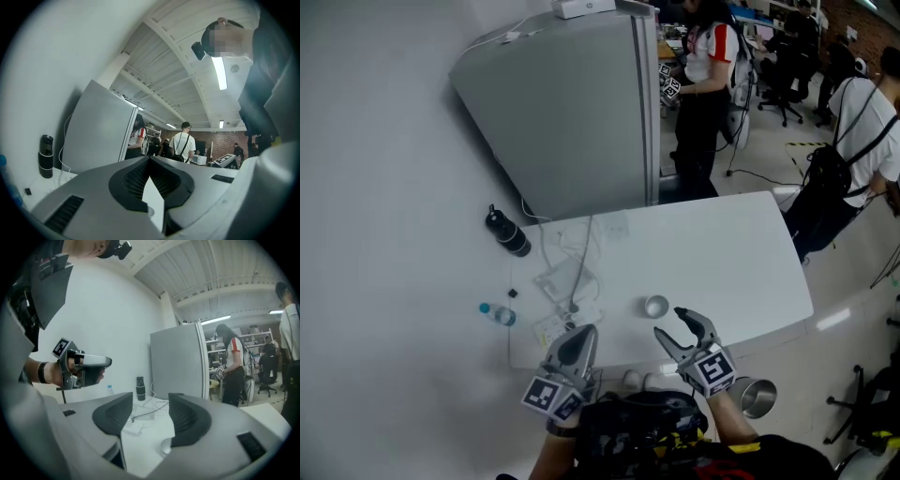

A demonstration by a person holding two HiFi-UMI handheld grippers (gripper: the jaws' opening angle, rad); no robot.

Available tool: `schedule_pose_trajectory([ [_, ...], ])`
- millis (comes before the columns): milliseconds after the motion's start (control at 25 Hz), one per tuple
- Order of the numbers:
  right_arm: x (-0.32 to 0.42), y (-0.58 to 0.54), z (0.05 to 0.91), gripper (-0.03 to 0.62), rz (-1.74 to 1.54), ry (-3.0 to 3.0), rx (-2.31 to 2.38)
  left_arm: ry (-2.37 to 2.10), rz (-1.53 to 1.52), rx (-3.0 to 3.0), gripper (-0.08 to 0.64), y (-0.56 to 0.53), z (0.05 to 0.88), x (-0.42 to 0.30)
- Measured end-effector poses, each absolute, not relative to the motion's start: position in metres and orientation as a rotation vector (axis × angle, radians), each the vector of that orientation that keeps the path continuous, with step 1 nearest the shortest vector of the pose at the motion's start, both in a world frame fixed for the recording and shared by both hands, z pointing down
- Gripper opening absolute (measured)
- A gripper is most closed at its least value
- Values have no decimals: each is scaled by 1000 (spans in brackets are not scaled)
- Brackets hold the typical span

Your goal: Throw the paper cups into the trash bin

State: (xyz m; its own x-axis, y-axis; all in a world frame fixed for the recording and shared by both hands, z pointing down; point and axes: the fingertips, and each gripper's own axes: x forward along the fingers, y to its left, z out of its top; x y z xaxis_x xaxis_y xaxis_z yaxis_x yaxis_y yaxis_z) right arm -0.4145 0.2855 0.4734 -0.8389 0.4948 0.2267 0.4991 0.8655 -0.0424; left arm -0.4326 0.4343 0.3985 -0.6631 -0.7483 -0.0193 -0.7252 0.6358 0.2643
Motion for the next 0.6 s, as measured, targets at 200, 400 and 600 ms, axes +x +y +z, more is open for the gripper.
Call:
schedule_pose_trajectory([
  [200,-421,276,519,330,-15,-2744,-674,-2784,-385,1206,3,445,400,-438],
  [400,-428,266,584,330,-98,-2665,-616,-2804,-376,1189,5,451,401,-441],
  [600,-434,260,656,394,-103,-2548,-573,-2823,-355,1126,5,462,406,-440],
])
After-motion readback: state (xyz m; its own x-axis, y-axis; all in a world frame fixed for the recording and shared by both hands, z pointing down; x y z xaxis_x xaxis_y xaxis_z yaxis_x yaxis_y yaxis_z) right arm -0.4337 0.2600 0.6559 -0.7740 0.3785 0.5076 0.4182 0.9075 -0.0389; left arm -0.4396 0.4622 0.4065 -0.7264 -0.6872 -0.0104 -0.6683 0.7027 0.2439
